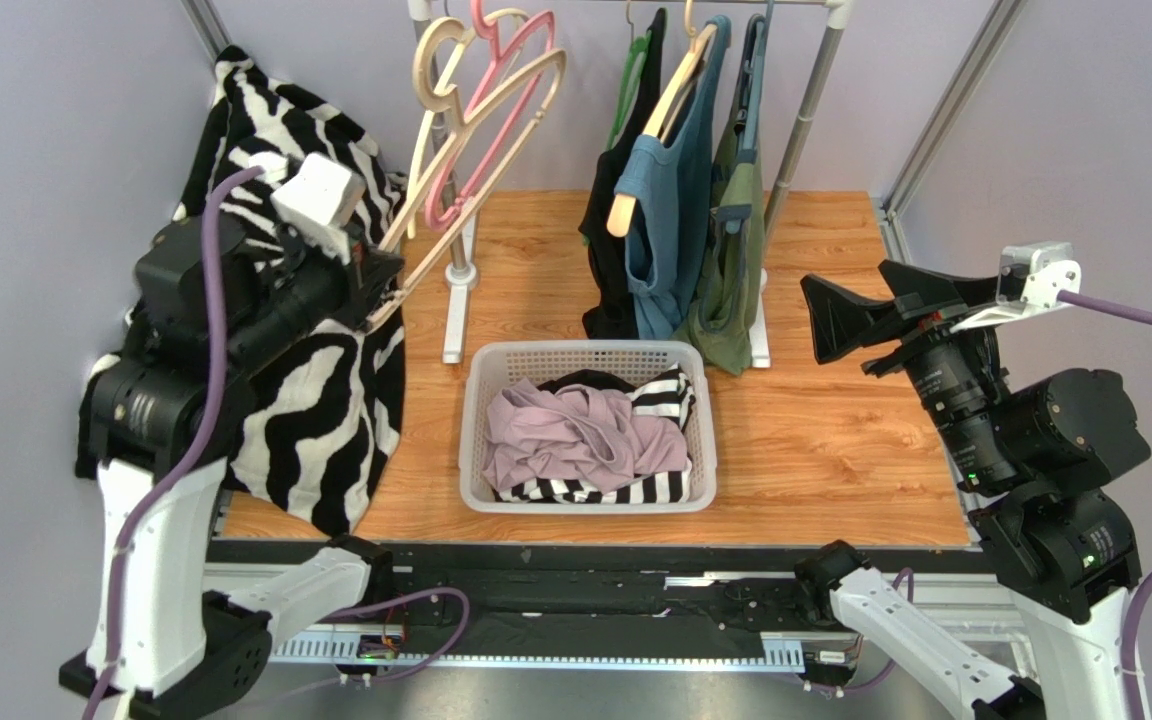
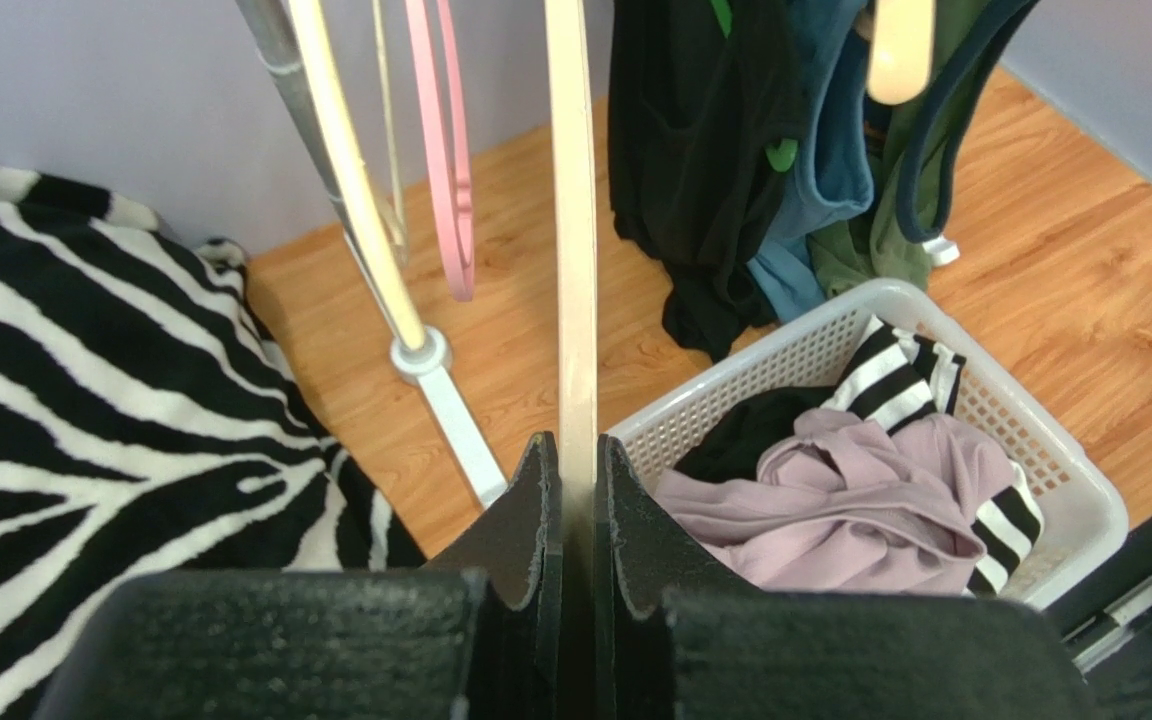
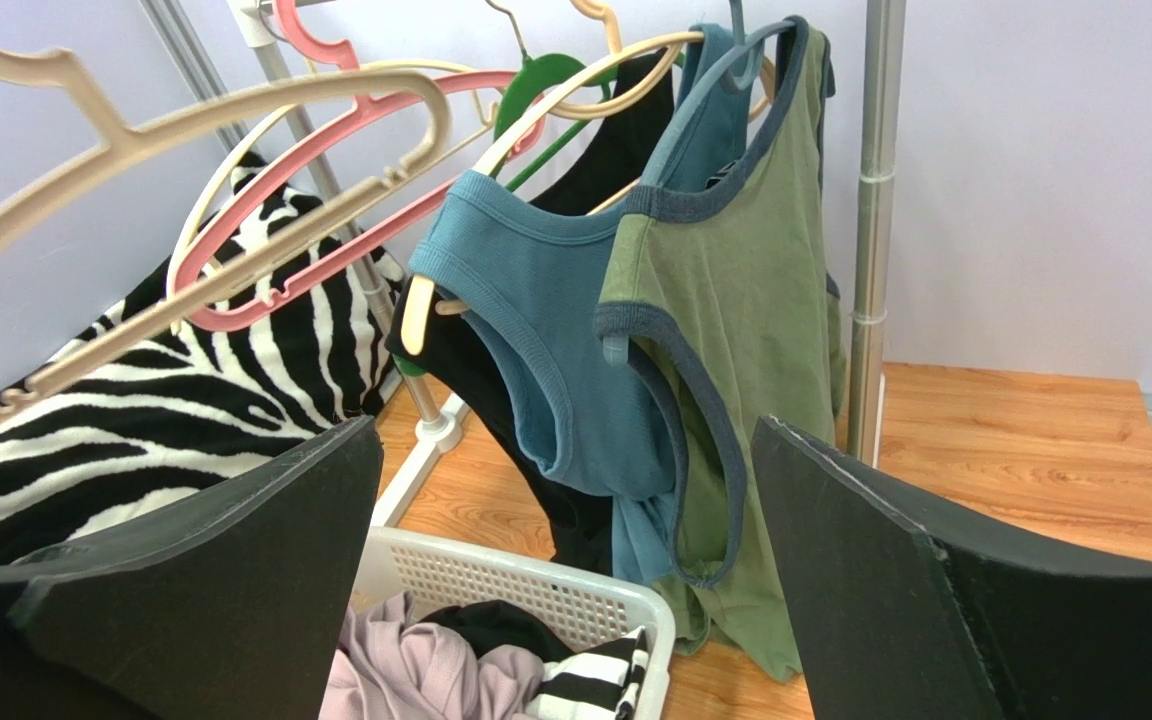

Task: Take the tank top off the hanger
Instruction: Place the hanger at the clothesline.

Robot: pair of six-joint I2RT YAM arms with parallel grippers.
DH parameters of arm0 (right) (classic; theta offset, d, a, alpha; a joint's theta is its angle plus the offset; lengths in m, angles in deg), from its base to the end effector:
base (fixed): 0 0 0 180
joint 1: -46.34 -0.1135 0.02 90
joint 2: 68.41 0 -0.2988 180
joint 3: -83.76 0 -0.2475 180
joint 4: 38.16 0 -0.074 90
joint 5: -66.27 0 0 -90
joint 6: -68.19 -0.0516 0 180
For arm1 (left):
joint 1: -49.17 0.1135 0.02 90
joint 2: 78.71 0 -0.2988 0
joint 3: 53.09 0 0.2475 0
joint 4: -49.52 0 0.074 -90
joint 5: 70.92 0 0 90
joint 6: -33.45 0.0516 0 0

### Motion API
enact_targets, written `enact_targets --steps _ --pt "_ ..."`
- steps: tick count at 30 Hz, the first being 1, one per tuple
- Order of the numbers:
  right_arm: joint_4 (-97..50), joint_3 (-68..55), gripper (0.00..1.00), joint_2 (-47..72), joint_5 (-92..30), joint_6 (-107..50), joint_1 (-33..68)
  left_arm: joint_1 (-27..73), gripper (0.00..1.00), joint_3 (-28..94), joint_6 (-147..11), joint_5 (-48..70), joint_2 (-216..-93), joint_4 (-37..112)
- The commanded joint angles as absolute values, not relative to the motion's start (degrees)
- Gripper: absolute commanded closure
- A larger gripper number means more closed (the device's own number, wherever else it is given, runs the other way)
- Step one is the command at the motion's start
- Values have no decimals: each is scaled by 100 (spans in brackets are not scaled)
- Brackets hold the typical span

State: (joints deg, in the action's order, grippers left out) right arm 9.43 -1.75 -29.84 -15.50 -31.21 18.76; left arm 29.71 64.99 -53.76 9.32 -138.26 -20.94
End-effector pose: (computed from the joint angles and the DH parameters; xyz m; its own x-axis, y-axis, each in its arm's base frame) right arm 0.0467 0.0161 0.5229 0.0724 0.2202 -0.9728 -0.3492 0.9192 0.1821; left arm 0.1102 -0.0482 0.5564 -0.1711 0.1113 -0.9789 0.4936 0.8696 0.0126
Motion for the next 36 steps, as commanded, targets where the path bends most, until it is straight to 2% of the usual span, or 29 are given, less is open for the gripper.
enact_targets --steps 1,13,19,32,36 --pt "769 -48 0 -2816 -1512 -3297 1892 2992 100 6956 -5611 1011 -14531 -2296" --pt "497 -249 0 -2666 -1863 -3560 1892 2992 100 9100 -5620 994 -16518 -2419" --pt "444 -425 0 -2657 -1907 -3622 1883 2983 100 9716 -5611 1108 -17213 -2366" --pt "285 -724 0 -2543 -2039 -3806 1892 2870 100 9981 -5523 1521 -17750 -2296" --pt "338 -383 0 -2158 -2126 -3964 1883 2712 100 9849 -5392 1626 -17672 -2305"
